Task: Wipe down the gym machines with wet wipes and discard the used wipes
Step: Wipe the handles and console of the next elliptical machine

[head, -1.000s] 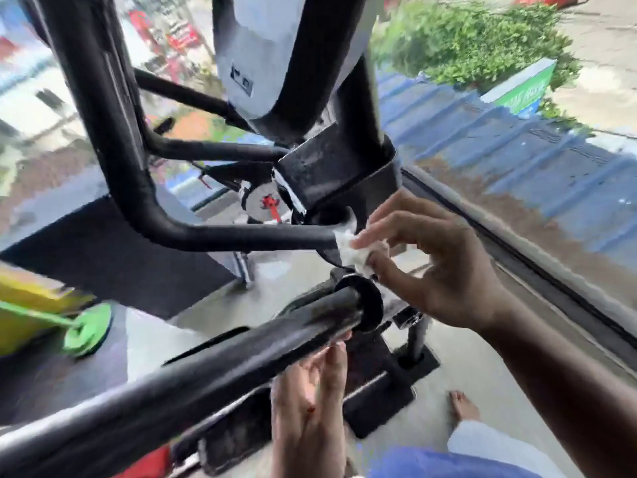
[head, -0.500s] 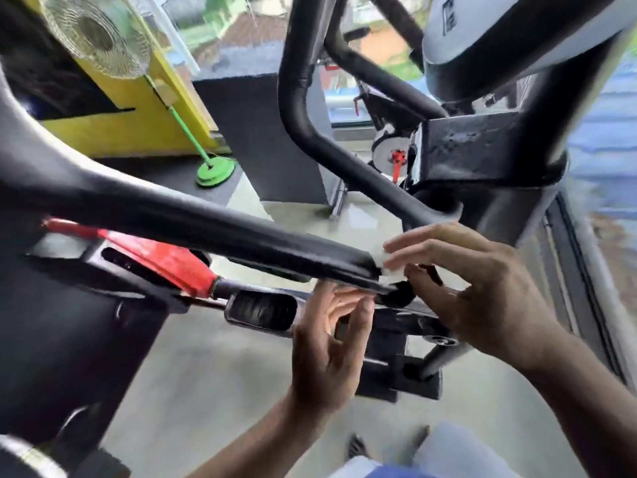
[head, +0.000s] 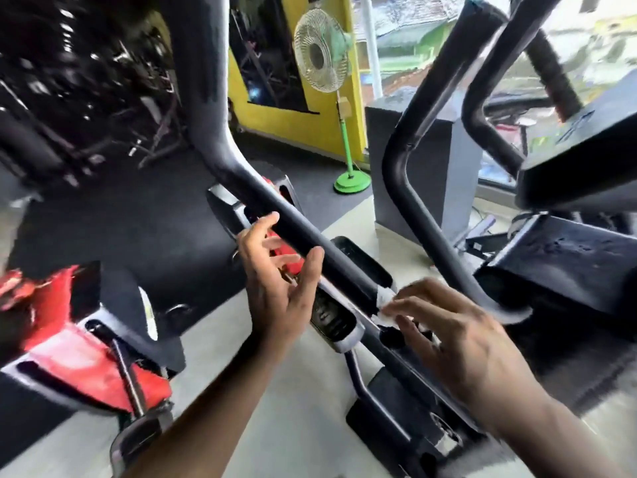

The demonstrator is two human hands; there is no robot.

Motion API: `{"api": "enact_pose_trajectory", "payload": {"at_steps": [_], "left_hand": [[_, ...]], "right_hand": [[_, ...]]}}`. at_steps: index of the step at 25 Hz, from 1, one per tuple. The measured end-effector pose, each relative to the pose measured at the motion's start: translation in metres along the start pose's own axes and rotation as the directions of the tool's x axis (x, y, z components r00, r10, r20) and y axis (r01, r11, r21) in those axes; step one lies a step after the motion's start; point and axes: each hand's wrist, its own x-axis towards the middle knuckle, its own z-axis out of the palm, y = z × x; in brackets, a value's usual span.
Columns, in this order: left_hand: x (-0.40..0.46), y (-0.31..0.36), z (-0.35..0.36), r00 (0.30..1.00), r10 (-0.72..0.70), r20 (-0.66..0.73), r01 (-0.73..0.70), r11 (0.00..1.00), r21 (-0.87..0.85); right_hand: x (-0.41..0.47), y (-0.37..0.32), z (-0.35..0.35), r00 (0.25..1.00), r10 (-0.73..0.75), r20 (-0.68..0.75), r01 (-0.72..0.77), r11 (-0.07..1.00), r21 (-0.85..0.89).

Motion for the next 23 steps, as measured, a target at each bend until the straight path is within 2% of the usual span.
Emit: {"api": "enact_pose_trajectory", "payload": {"at_steps": [4, 6, 9, 11, 13, 19, 21, 23], "left_hand": [[0.015, 0.006, -0.012, 0.999, 0.047, 0.027, -0.054, 0.929, 0.366], [0.043, 0.015, -0.029, 0.986, 0.162, 0.04, -0.157, 0.825, 0.543], [0.096, 0.021, -0.055, 0.942, 0.296, 0.158, -0.317, 0.626, 0.713], [0.123, 0.025, -0.061, 0.921, 0.303, 0.246, -0.381, 0.56, 0.736], [0.135, 0.03, -0.058, 0.911, 0.306, 0.277, -0.407, 0.553, 0.727], [0.157, 0.042, -0.052, 0.87, 0.394, 0.296, -0.471, 0.485, 0.737], [0.155, 0.039, -0.048, 0.862, 0.433, 0.264, -0.474, 0.503, 0.723], [0.144, 0.03, -0.045, 0.833, 0.499, 0.239, -0.486, 0.452, 0.748]], "right_hand": [[0.004, 0.006, -0.002, 0.996, -0.085, 0.038, 0.082, 0.994, 0.074], [0.006, 0.01, -0.005, 0.993, -0.091, 0.076, 0.082, 0.99, 0.113], [0.012, 0.017, -0.001, 0.99, -0.095, 0.102, 0.081, 0.988, 0.135], [0.02, 0.015, 0.005, 0.992, -0.098, 0.075, 0.084, 0.981, 0.173], [0.034, 0.008, 0.012, 0.992, -0.126, 0.01, 0.122, 0.971, 0.204], [0.098, -0.018, 0.032, 0.982, -0.173, -0.076, 0.188, 0.938, 0.291], [0.098, -0.018, 0.032, 0.976, -0.197, -0.09, 0.215, 0.927, 0.308], [0.077, -0.008, 0.028, 0.976, -0.199, -0.087, 0.216, 0.923, 0.317]]}}
